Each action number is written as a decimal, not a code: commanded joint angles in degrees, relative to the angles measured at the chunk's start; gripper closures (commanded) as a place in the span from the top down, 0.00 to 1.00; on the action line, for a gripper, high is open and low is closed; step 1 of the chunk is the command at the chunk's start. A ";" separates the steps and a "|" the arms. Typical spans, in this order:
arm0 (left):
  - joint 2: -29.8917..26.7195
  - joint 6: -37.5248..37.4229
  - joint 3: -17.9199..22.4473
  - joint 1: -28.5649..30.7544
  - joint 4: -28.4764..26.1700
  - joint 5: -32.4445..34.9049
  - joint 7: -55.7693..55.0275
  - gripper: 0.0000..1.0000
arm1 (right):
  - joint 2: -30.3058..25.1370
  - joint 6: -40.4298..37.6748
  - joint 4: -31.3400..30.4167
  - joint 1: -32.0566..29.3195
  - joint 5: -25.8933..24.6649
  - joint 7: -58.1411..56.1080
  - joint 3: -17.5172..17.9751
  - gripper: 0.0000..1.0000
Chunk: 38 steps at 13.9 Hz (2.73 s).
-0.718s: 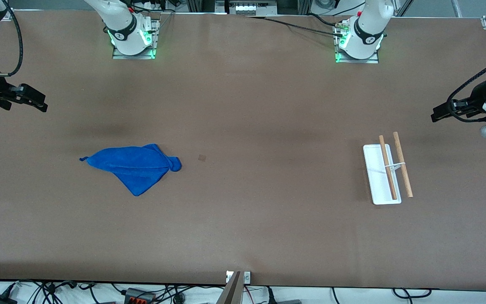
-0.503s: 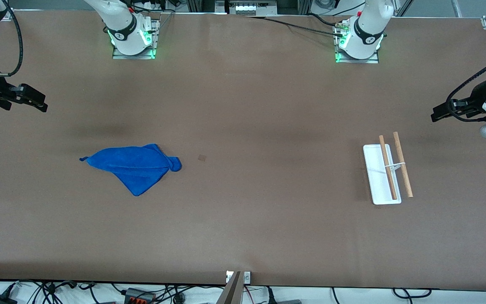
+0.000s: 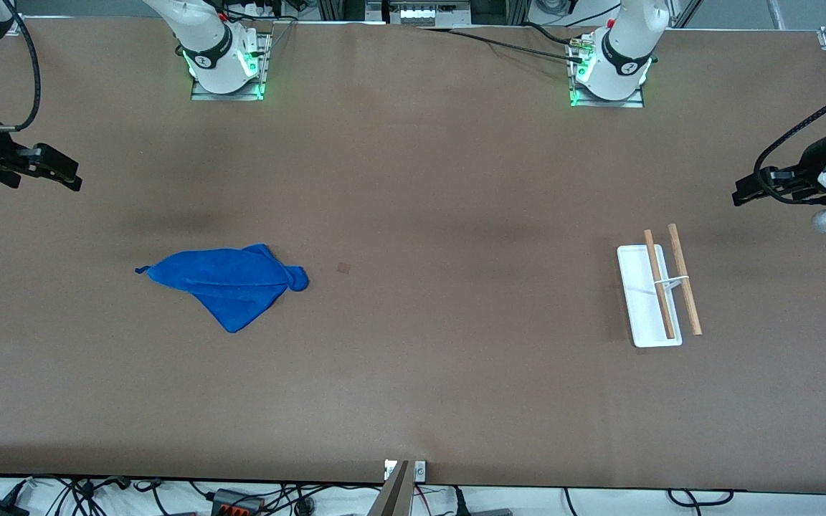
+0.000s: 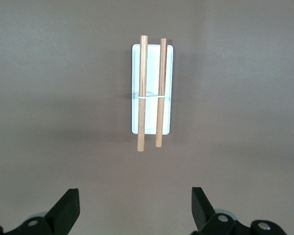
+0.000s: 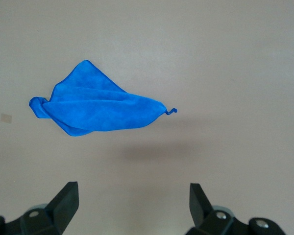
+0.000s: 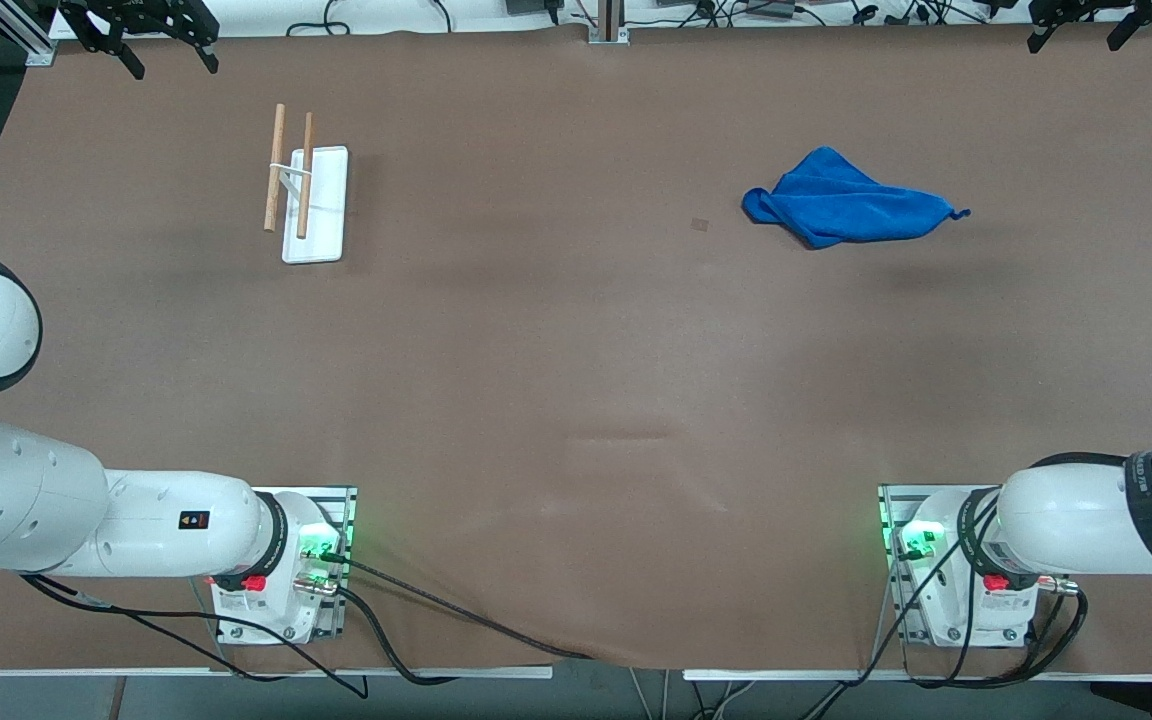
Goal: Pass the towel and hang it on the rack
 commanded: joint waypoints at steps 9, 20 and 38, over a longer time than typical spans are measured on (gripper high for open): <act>-0.87 -0.69 -0.26 0.62 -0.46 -1.15 -1.84 1.00 | 19.58 9.96 -0.83 -2.55 0.79 2.22 -0.22 1.00; -0.87 -1.22 -0.26 0.71 -0.46 -1.15 -1.84 1.00 | 36.28 11.19 0.23 -14.25 28.98 11.02 -0.22 1.00; -0.87 -1.22 -0.26 0.71 -0.46 -1.41 -1.84 1.00 | 42.97 14.18 1.90 -17.50 32.88 6.46 -0.13 1.00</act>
